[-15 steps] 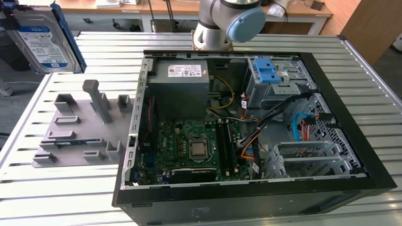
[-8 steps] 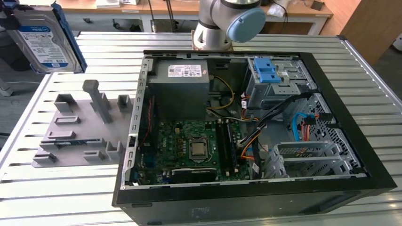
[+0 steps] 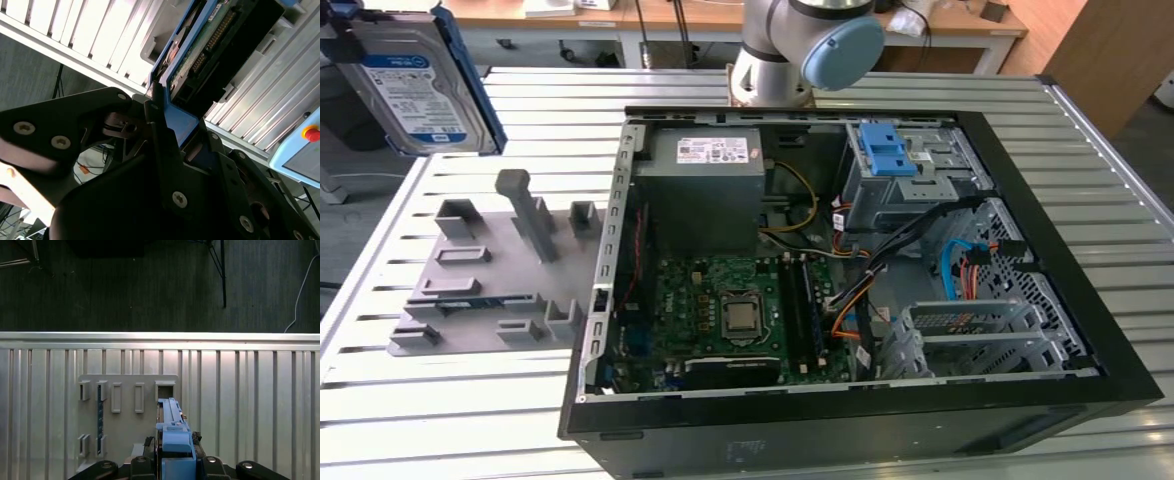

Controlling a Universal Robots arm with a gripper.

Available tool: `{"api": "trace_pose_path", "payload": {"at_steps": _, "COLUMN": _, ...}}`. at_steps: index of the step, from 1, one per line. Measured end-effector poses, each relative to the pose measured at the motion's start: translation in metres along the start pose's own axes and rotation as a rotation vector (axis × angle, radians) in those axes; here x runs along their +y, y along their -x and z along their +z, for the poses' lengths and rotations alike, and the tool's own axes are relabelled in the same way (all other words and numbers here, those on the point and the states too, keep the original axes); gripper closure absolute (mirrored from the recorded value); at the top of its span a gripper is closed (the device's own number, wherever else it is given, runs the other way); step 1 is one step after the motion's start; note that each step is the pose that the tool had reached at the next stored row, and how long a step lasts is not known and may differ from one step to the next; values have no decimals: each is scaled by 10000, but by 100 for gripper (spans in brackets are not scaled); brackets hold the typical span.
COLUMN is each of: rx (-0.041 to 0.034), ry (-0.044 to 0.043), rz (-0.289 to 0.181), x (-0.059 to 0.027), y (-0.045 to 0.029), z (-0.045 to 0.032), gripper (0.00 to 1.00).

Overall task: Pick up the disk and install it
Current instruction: 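Pick up the disk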

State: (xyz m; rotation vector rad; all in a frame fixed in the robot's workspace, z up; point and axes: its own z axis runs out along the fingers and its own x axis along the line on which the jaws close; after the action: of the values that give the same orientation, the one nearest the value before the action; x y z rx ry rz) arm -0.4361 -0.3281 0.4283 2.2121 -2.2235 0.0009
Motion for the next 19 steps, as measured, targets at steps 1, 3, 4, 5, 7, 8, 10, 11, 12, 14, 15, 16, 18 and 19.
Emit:
{"api": "trace_pose_path", "payload": {"at_steps": 1, "rx": 0, "ry": -1, "rz": 0, "x": 0, "y": 0, "z": -9, "gripper": 64}}
{"api": "trace_pose_path", "payload": {"at_steps": 3, "rx": -1, "ry": -1, "rz": 0, "x": 0, "y": 0, "z": -33, "gripper": 64}}
{"api": "trace_pose_path", "payload": {"at_steps": 4, "rx": -1, "ry": -1, "rz": 0, "x": 0, "y": 0, "z": -45, "gripper": 64}}
{"api": "trace_pose_path", "payload": {"at_steps": 5, "rx": -1, "ry": -1, "rz": 0, "x": 0, "y": 0, "z": -59, "gripper": 64}}
{"api": "trace_pose_path", "payload": {"at_steps": 7, "rx": -2, "ry": -1, "rz": 0, "x": 1, "y": 0, "z": -85, "gripper": 64}}
{"api": "trace_pose_path", "payload": {"at_steps": 8, "rx": -2, "ry": -1, "rz": 0, "x": 0, "y": 0, "z": -98, "gripper": 64}}
{"api": "trace_pose_path", "payload": {"at_steps": 10, "rx": -2, "ry": 0, "rz": 0, "x": 1, "y": -1, "z": -125, "gripper": 64}}
{"api": "trace_pose_path", "payload": {"at_steps": 11, "rx": -3, "ry": -1, "rz": 0, "x": 1, "y": -1, "z": -135, "gripper": 64}}
{"api": "trace_pose_path", "payload": {"at_steps": 12, "rx": -5, "ry": -1, "rz": -1, "x": 1, "y": -1, "z": -142, "gripper": 64}}
{"api": "trace_pose_path", "payload": {"at_steps": 14, "rx": -5, "ry": -3, "rz": -1, "x": 0, "y": -1, "z": -144, "gripper": 64}}
{"api": "trace_pose_path", "payload": {"at_steps": 15, "rx": -5, "ry": -2, "rz": 0, "x": 0, "y": -1, "z": -145, "gripper": 64}}
{"api": "trace_pose_path", "payload": {"at_steps": 16, "rx": -5, "ry": -1, "rz": 0, "x": 0, "y": -1, "z": -146, "gripper": 64}}
{"api": "trace_pose_path", "payload": {"at_steps": 18, "rx": -5, "ry": -1, "rz": 0, "x": 1, "y": -1, "z": -147, "gripper": 64}}
{"api": "trace_pose_path", "payload": {"at_steps": 19, "rx": -5, "ry": -2, "rz": 0, "x": 1, "y": -1, "z": -147, "gripper": 64}}
